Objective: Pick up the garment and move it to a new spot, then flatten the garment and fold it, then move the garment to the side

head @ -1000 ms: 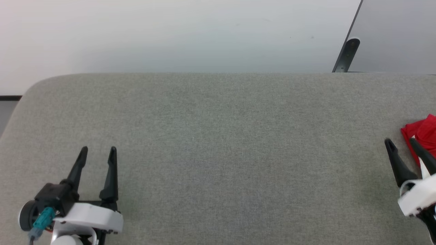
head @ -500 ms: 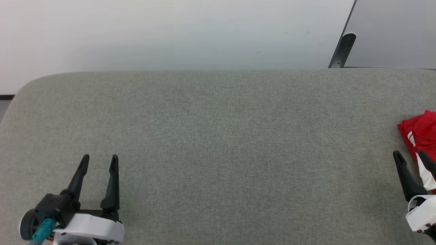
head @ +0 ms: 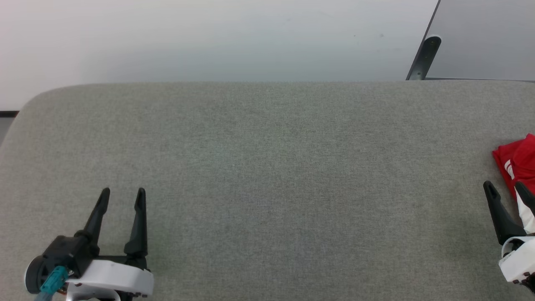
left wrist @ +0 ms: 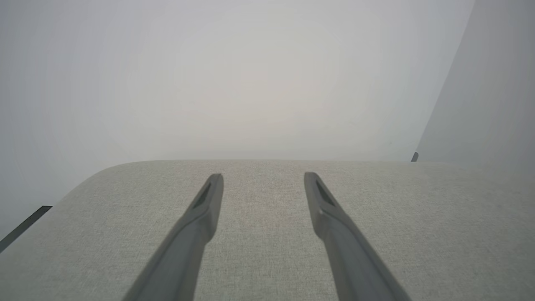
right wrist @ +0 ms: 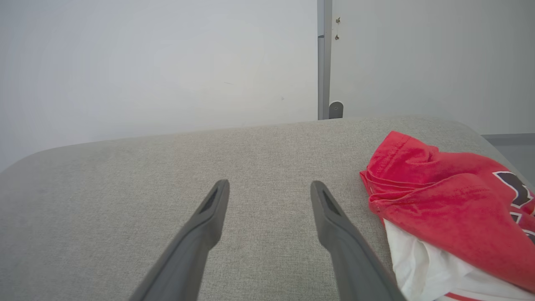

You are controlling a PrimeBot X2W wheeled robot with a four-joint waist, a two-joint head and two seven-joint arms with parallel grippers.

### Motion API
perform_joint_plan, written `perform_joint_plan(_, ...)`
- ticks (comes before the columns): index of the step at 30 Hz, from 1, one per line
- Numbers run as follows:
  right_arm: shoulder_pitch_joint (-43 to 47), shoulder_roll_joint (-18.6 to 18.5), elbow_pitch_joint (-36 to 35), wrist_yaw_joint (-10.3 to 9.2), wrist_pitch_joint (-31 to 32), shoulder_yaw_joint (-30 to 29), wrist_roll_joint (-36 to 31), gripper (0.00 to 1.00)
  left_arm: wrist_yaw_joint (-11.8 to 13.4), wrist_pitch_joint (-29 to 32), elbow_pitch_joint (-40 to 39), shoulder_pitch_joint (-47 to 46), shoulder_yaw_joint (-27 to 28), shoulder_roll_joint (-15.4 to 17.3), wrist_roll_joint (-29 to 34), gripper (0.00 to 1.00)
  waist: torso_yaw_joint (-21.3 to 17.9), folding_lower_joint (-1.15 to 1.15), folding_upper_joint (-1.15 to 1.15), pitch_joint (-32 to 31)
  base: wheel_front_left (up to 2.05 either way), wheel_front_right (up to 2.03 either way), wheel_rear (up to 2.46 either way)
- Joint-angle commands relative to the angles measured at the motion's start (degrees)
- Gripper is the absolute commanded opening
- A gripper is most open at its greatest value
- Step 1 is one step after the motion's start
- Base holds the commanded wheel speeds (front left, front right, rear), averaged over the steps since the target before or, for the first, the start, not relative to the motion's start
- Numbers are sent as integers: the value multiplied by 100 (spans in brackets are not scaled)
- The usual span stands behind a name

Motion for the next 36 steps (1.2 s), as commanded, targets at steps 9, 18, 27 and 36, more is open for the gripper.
perform_joint_plan(9,-3,14,-24,0,20,1,1,0,52,41,-26,-19,-25,7,-23,0,-22,0,0,33,0,0,0)
perform_joint_plan(18,52,347,329,0,11,41,525,0,10,261,290,73,-12,-236,-665,0,-25,0,0,1,0,0,0)
perform_joint_plan(27,8,519,466,-1,-26,7,1225,0,-43,490,361,24,76,-352,-1527,0,-28,0,0,-47,0,0,0)
perform_joint_plan(36,-33,674,589,-1,-60,-22,1854,0,-89,697,425,-20,155,-456,-2301,0,-31,0,0,-95,0,0,0)
